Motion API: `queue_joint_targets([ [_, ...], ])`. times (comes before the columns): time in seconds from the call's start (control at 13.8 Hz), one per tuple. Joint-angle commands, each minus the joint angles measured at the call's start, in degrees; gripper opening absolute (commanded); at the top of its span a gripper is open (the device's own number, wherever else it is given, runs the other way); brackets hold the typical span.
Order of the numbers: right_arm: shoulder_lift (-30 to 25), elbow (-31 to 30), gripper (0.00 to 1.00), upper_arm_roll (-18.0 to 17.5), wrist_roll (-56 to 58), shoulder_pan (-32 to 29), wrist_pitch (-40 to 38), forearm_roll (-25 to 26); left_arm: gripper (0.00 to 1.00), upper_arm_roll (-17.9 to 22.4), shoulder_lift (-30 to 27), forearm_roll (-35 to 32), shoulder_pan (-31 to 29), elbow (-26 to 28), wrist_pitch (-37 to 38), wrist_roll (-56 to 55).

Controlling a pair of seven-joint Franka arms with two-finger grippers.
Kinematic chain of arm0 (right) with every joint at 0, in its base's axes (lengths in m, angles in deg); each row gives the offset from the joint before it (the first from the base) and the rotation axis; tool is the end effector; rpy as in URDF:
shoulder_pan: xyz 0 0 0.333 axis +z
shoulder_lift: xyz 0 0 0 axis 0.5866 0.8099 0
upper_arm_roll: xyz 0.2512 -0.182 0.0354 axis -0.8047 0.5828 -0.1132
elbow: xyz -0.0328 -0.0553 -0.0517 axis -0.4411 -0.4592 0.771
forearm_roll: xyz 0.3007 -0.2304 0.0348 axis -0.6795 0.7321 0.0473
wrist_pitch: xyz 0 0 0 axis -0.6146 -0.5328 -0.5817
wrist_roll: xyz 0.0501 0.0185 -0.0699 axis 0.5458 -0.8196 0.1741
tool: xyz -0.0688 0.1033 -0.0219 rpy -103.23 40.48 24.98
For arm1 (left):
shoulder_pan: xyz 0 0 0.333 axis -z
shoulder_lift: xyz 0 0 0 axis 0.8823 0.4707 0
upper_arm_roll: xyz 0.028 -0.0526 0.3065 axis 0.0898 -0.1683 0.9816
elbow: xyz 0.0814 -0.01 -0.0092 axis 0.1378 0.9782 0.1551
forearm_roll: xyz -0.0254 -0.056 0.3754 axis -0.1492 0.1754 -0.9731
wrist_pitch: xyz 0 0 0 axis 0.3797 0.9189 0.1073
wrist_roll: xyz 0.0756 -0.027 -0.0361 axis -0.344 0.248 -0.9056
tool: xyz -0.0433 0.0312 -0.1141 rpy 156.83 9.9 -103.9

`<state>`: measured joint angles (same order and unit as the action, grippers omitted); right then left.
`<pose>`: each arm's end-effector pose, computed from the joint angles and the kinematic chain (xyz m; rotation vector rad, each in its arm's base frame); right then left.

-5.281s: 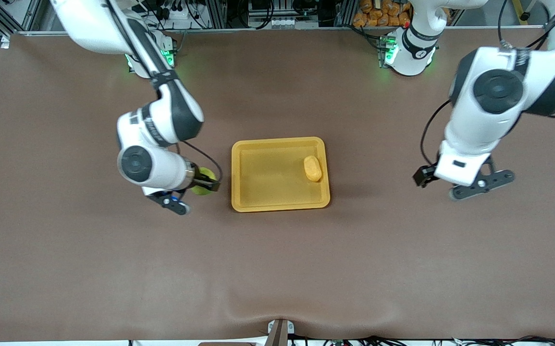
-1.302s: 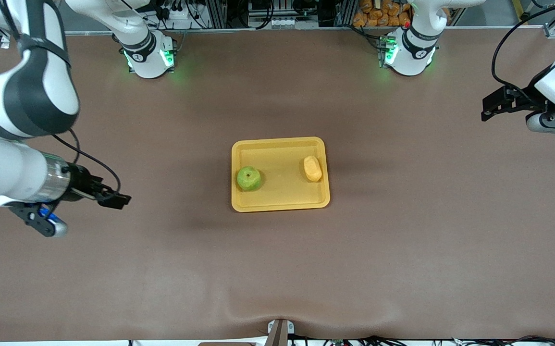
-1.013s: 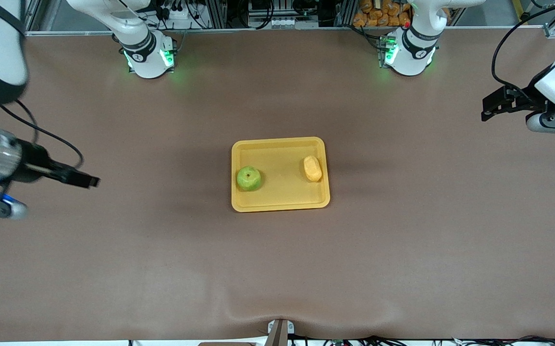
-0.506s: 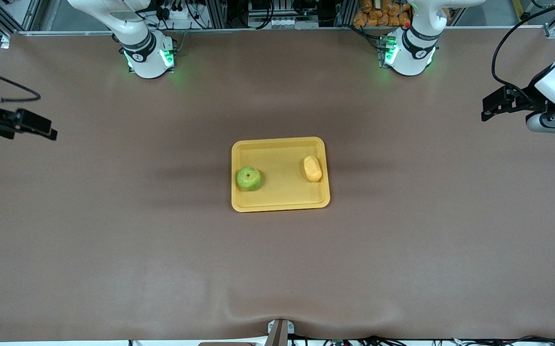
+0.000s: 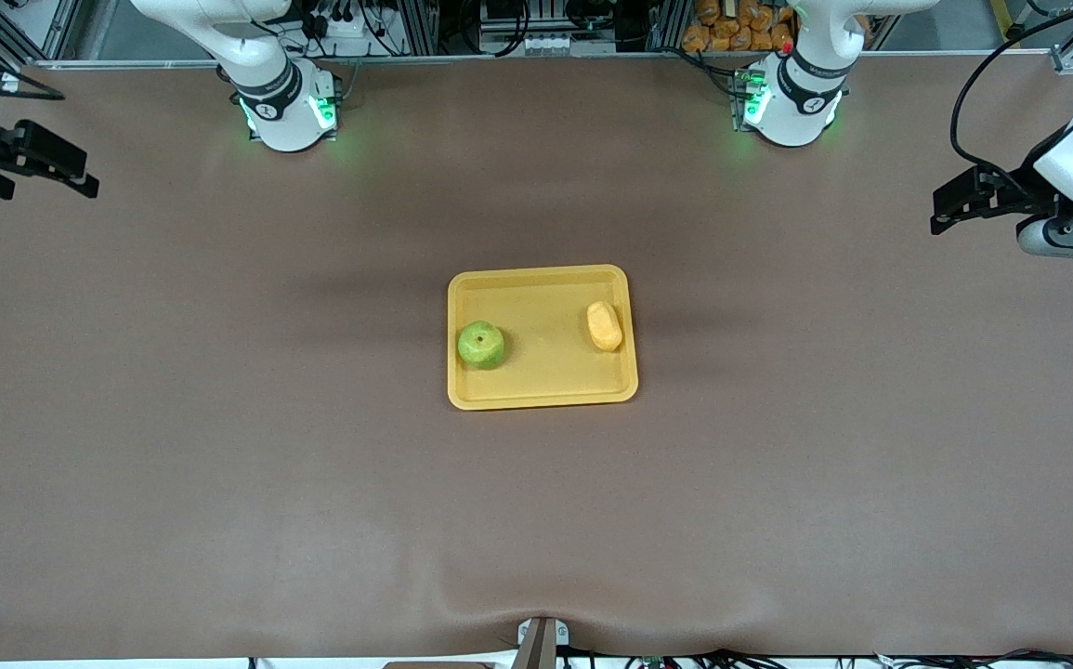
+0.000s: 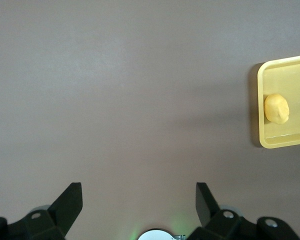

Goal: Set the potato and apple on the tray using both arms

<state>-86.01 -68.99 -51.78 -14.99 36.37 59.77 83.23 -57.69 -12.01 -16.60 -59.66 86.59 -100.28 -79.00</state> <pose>0.4976 0.0191 0.6544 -3.0919 0.0139 0.1514 0.5300 -0.0471 0.6075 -3.0979 0.1957 0.0335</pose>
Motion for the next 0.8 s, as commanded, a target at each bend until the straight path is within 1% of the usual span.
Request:
queue_joint_targets([
  [0.0, -2.5, -3.34, 1.0, -0.44, 0.78, 1.03, 1.45, 1.59, 1.0, -0.5, 0.22, -0.7, -0.5, -0.5, 0.02, -0.43],
  [0.14, -2.32, -3.17, 1.0, -0.87, 1.04, 1.82, 2.76, 4.91, 1.0, -0.5, 0.22, -0.7, -0.5, -0.59, 0.02, -0.43],
  [0.43, -1.88, -2.99, 1.0, -0.09, 5.52, 1.21, 5.31, 4.67, 1.0, -0.41, 0.48, -0.61, -0.5, -0.5, 0.02, -0.43],
  [0.51, -1.79, -2.99, 1.0, 0.96, 6.48, 1.21, 5.75, 4.58, 1.0, -0.33, 0.66, -0.61, -0.5, -0.58, 0.02, -0.43],
  [0.58, -1.7, -3.08, 1.0, 3.15, 8.23, 1.39, 5.93, 4.23, 1.0, -0.33, 0.66, -0.61, -0.5, -0.59, -0.07, -0.43],
  [0.65, -1.7, -3.08, 1.0, 4.56, 9.99, 1.56, 6.19, 3.88, 1.0, -0.24, 0.66, -0.61, -0.5, -0.59, 0.02, -0.43],
  [0.72, -1.7, -3.17, 1.0, 4.66, 10.18, 1.56, 6.11, 3.7, 1.0, -0.24, 0.66, -0.61, -0.5, -0.59, 0.02, -0.43],
])
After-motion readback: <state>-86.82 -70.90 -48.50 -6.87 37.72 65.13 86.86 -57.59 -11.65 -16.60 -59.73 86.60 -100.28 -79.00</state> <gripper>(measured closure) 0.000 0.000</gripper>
